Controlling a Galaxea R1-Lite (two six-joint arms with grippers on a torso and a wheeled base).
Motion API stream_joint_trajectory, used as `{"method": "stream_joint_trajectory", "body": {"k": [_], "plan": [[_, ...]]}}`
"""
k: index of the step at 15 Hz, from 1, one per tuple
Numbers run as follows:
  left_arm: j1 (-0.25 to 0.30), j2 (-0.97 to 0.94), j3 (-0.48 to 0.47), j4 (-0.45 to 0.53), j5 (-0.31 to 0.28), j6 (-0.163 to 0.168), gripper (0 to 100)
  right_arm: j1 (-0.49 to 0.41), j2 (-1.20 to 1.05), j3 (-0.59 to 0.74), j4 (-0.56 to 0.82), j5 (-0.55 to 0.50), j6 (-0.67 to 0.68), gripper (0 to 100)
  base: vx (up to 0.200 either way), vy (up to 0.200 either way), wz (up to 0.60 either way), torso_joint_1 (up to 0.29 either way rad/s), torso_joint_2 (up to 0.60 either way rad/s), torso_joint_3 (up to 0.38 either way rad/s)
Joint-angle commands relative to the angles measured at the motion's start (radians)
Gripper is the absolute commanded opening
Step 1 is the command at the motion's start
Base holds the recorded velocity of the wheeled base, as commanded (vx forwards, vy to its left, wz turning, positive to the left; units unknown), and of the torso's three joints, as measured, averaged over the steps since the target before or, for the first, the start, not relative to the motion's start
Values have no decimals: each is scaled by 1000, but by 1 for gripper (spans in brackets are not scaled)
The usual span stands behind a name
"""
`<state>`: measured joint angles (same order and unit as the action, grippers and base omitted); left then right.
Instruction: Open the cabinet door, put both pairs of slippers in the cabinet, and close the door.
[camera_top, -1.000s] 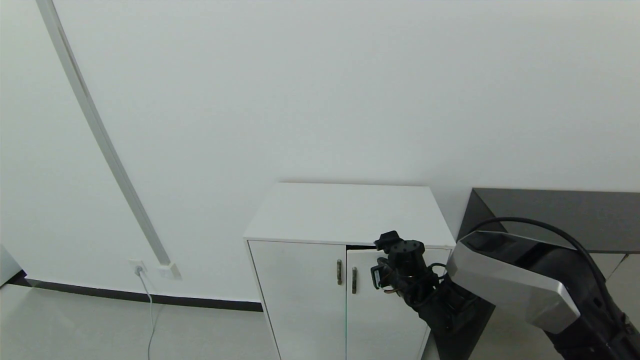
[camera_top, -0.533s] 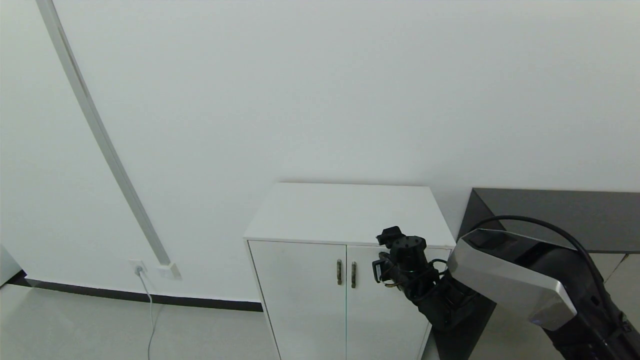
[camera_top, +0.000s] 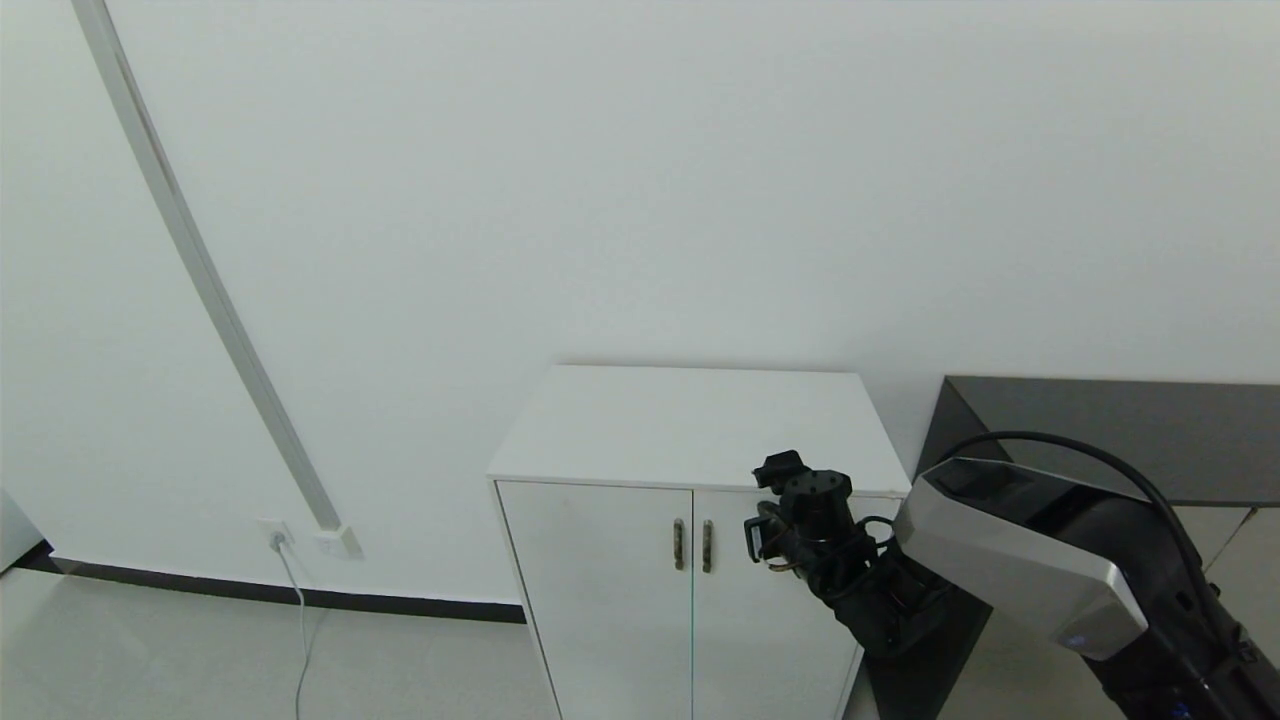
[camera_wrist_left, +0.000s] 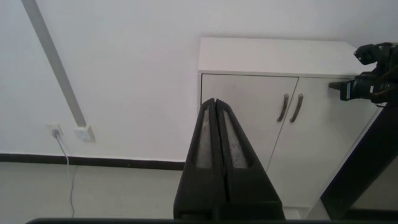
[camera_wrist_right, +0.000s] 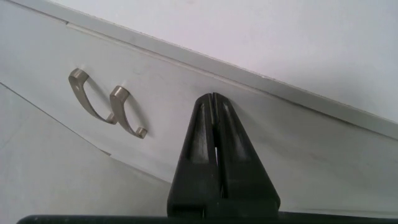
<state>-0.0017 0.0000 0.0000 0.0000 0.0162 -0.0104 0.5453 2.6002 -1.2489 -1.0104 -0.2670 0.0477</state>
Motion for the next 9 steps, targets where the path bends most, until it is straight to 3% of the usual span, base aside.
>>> {"method": "stream_joint_trajectory", "body": {"k": [1,9], "plan": [[0,0,0,0,1,0,0,-1,4,-1,-2,0,0,0,0,0,0,0,0,0],[0,0,0,0,1,0,0,-4,12,-17,-2,-1,0,0,0,0,0,0,0,0]]}}
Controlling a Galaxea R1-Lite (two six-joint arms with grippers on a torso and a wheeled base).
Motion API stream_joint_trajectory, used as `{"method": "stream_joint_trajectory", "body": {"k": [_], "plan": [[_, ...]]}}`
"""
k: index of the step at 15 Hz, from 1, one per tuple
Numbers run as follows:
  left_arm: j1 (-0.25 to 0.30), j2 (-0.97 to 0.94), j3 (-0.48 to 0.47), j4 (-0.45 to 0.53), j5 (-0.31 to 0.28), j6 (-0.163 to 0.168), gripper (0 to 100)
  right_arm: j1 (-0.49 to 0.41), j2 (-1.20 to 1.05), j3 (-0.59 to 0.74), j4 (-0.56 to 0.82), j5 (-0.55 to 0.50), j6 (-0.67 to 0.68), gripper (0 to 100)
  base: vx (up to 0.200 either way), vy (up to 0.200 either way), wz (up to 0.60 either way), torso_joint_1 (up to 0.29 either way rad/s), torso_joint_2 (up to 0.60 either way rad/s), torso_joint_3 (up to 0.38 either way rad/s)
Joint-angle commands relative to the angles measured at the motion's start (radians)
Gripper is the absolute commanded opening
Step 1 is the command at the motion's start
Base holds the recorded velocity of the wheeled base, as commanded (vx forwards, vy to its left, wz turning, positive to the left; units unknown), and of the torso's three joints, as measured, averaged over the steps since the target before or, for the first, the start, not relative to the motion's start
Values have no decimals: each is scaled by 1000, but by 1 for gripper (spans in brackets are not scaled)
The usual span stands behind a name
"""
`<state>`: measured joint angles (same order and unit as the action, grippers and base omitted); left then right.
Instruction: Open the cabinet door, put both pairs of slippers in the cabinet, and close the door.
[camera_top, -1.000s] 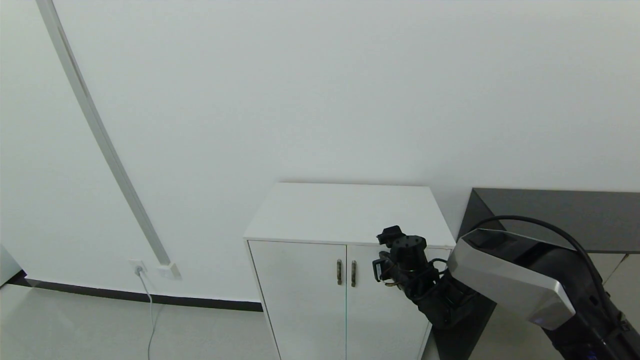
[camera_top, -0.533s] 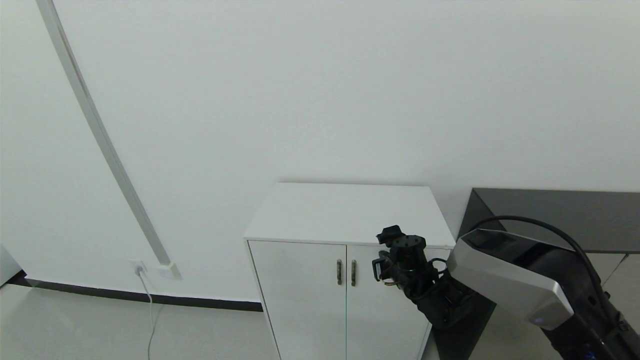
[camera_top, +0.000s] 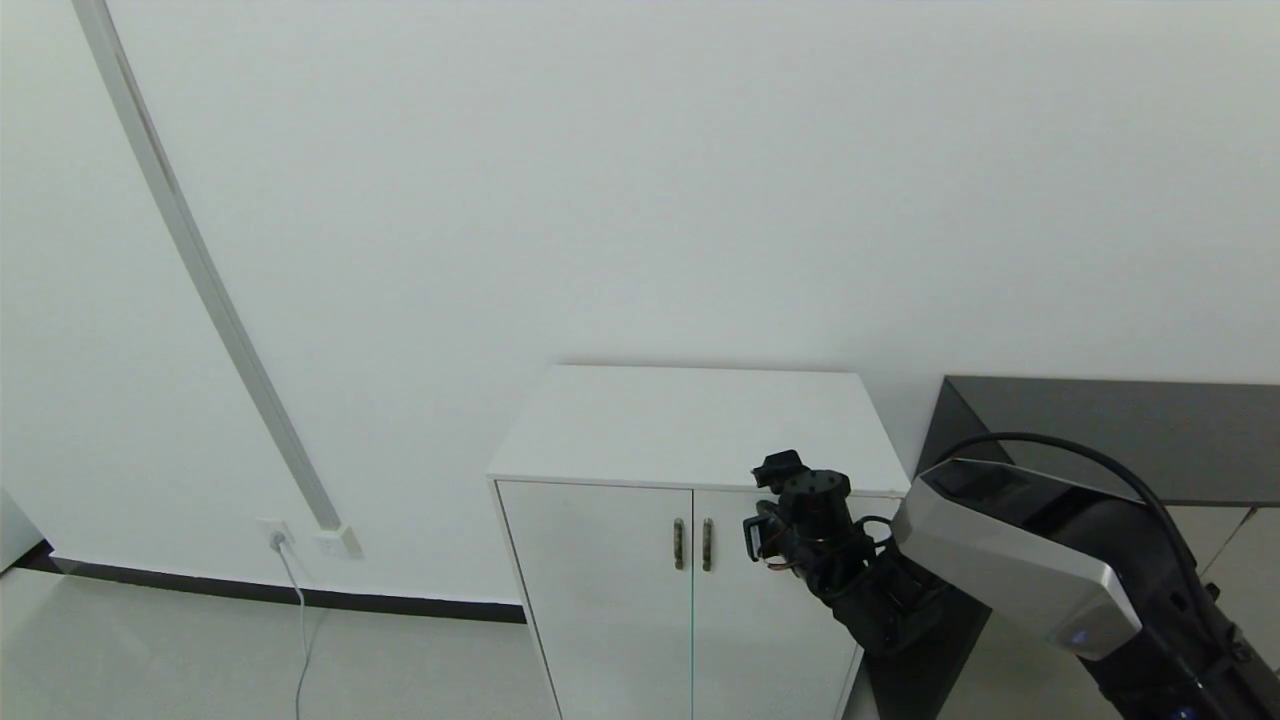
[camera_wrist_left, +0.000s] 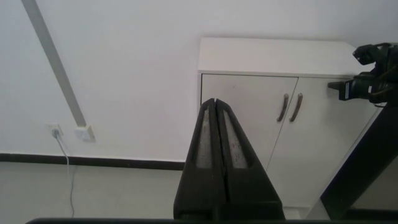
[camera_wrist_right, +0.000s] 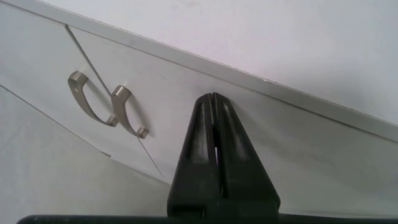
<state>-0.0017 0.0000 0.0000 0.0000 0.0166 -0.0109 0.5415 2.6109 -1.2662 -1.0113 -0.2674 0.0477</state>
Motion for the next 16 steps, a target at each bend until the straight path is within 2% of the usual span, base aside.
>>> {"method": "stream_joint_trajectory", "body": {"k": [1,2,6,10,12,16], "plan": [[0,0,0,0,0,-1,0,0,-3,5,-4,-3,0,0,0,0,0,0,0,0],[0,0,0,0,0,0,0,0,-11,11,-12,-7,0,0,0,0,0,0,0,0],[0,0,0,0,0,2,0,-21,-98,188,-128,-15,-2,0,0,0,0,0,0,0],[0,2,0,0,0,0,0,-81,-299,455,-188,-15,0,0,0,0,0,0,0,0],[0,2,0,0,-1,0,0,-115,-396,561,-190,-24,0,0,0,0,0,0,0,0],[0,2,0,0,0,0,0,-245,-638,786,-187,-49,-6,0,0,0,0,0,0,0]]}}
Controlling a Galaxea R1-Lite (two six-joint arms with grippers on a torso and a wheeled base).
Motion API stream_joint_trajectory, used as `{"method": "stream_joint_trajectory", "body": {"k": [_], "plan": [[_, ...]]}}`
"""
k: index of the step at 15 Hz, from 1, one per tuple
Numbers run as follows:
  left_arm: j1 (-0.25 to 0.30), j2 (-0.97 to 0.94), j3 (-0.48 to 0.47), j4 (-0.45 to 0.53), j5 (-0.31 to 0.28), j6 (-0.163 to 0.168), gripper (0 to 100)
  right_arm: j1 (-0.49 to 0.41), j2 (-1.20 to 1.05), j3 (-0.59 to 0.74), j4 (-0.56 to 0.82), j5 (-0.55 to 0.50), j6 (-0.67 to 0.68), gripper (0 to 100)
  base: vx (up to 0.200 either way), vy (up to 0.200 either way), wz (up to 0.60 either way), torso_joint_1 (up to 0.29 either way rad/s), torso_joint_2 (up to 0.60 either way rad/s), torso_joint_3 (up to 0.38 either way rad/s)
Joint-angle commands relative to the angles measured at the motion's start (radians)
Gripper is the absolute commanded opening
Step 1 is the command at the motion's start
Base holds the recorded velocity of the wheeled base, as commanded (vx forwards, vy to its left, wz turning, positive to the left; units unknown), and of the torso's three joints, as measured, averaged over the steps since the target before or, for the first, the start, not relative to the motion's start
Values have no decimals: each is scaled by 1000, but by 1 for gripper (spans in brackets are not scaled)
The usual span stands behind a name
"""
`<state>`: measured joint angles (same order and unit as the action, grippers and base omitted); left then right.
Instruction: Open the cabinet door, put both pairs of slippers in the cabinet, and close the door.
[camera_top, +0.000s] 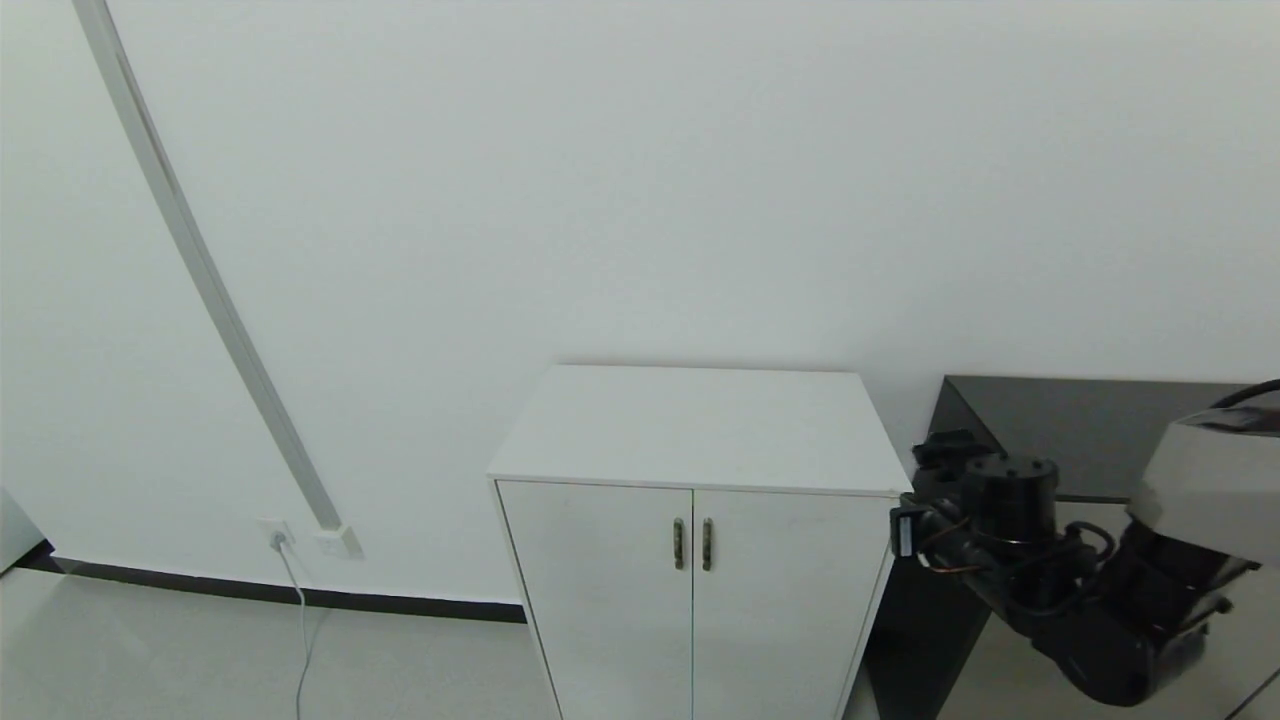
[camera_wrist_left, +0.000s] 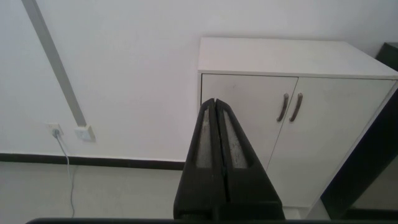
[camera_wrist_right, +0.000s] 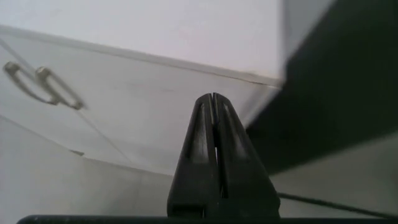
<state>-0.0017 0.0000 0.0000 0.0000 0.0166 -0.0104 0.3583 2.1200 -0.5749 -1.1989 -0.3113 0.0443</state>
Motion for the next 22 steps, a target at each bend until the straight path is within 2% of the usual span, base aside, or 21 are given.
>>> {"method": "stream_joint_trajectory", "body": {"k": [1,2,4,7,10,13,15,16,22], "plan": [[0,2,0,0,0,0,0,-130,-232,171,2,-5,-7,0,0,0,0,0,0,0],[0,2,0,0,0,0,0,-150,-258,194,2,-5,-9,0,0,0,0,0,0,0],[0,0,0,0,0,0,0,-256,-374,302,4,4,-11,0,0,0,0,0,0,0],[0,0,0,0,0,0,0,-404,-535,446,5,104,-17,0,0,0,0,0,0,0],[0,0,0,0,0,-2,0,-460,-655,529,9,159,-32,0,0,0,0,0,0,0],[0,2,0,2,0,-2,0,-460,-767,575,13,161,-46,0,0,0,0,0,0,0],[0,2,0,2,0,-2,0,-463,-835,575,62,161,-47,0,0,0,0,0,0,0],[0,2,0,0,0,-2,0,-463,-930,575,173,162,-47,0,0,0,0,0,0,0],[0,0,0,0,0,-2,0,-463,-1273,560,585,274,-44,0,0,0,0,0,0,0]]}}
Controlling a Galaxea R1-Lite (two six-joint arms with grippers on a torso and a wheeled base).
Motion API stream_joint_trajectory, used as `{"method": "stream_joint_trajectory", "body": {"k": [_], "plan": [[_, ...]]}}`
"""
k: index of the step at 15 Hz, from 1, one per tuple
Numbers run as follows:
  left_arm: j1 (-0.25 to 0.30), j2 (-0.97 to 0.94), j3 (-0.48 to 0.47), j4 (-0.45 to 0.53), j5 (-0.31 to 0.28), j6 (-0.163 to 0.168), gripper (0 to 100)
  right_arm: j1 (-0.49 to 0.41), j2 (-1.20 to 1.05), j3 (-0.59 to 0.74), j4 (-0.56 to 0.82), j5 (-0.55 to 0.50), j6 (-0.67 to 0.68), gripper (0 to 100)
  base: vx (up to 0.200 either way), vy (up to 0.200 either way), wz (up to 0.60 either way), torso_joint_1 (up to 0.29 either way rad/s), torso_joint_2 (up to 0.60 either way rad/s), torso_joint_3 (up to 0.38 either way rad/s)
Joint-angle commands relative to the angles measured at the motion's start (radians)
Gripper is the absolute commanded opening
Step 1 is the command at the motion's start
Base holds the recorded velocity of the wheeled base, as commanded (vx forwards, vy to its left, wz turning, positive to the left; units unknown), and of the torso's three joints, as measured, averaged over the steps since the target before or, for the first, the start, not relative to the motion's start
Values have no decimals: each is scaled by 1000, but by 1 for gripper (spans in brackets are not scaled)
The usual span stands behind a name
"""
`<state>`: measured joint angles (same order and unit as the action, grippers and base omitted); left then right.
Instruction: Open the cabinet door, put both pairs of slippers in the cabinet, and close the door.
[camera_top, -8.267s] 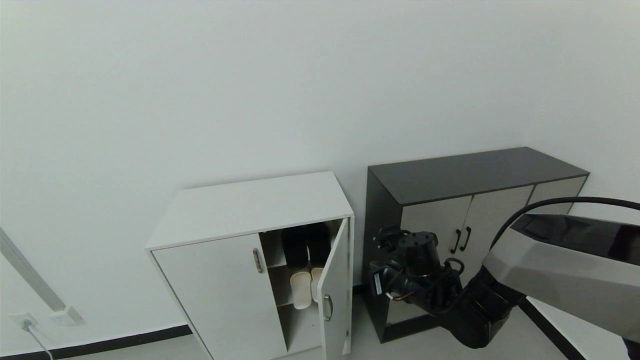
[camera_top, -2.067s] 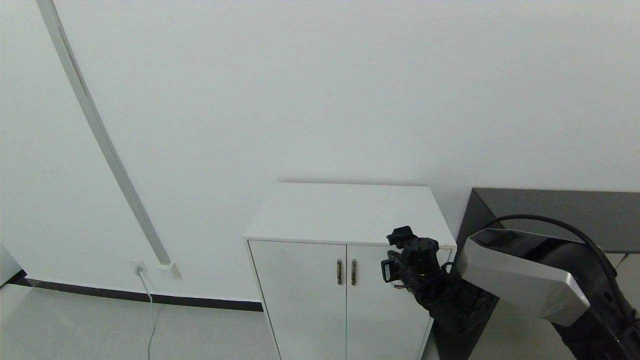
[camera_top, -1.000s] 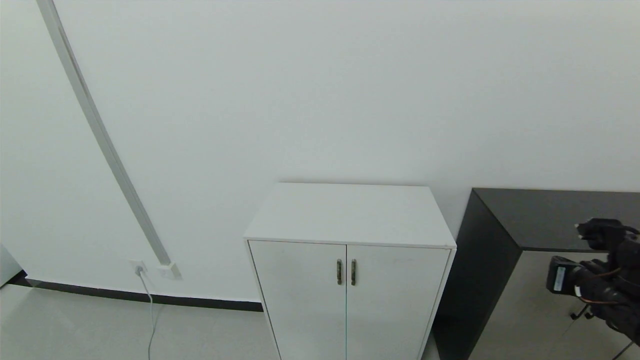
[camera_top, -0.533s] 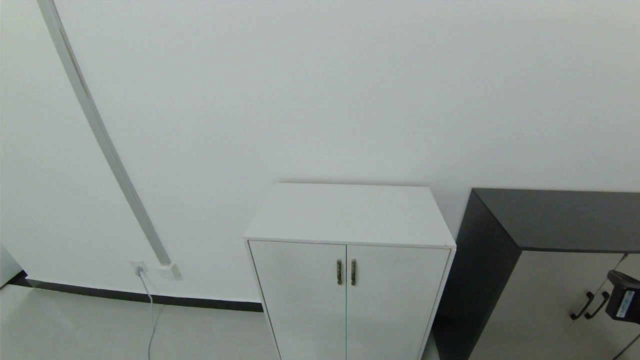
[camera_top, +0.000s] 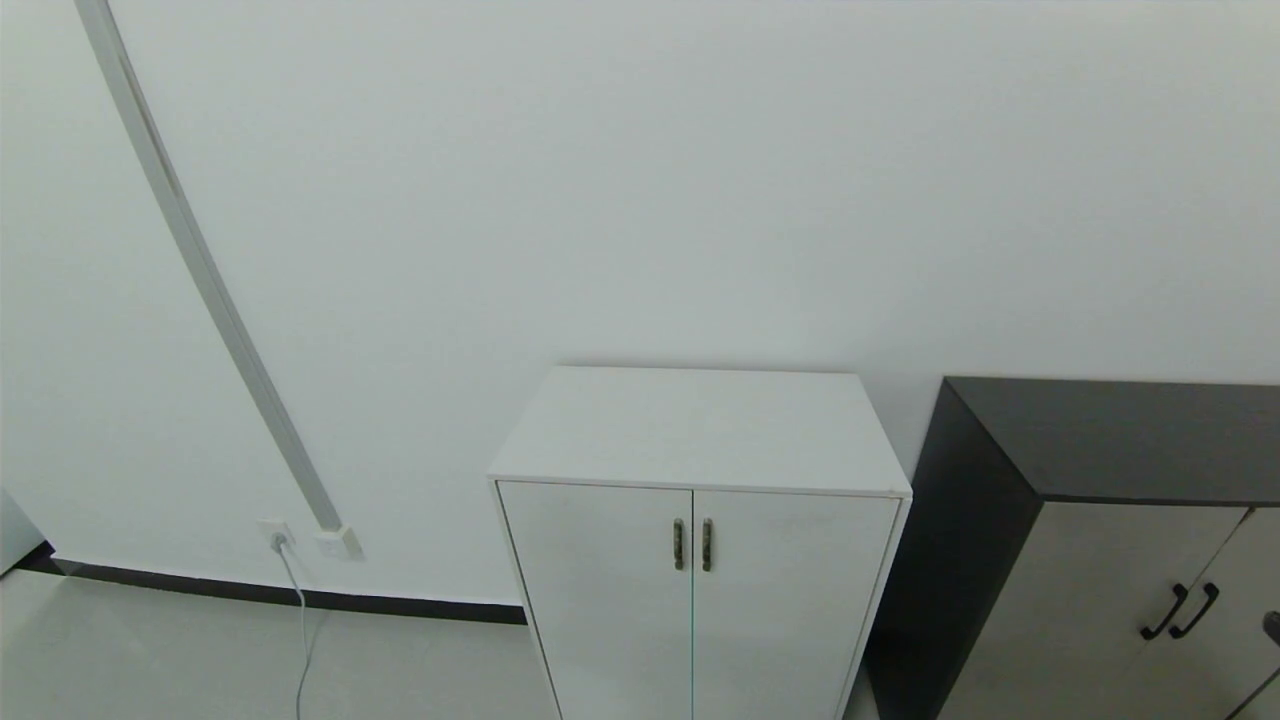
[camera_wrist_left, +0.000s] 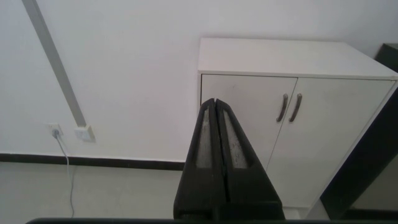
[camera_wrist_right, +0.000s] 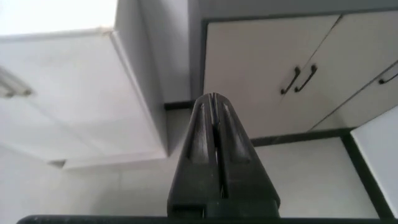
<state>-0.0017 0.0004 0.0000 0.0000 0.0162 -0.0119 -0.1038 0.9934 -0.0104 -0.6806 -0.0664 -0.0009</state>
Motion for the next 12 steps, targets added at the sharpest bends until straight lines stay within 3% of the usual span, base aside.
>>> {"method": "stream_joint_trajectory", "body": {"k": [1,7,12], "plan": [[0,1,0,0,1,0,0,1,-194,-5,122,37,1,0,0,0,0,0,0,0],[0,1,0,0,1,0,0,3,-406,9,400,126,7,0,0,0,0,0,0,0],[0,1,0,0,1,0,0,6,-642,9,632,134,9,0,0,0,0,0,0,0]]}}
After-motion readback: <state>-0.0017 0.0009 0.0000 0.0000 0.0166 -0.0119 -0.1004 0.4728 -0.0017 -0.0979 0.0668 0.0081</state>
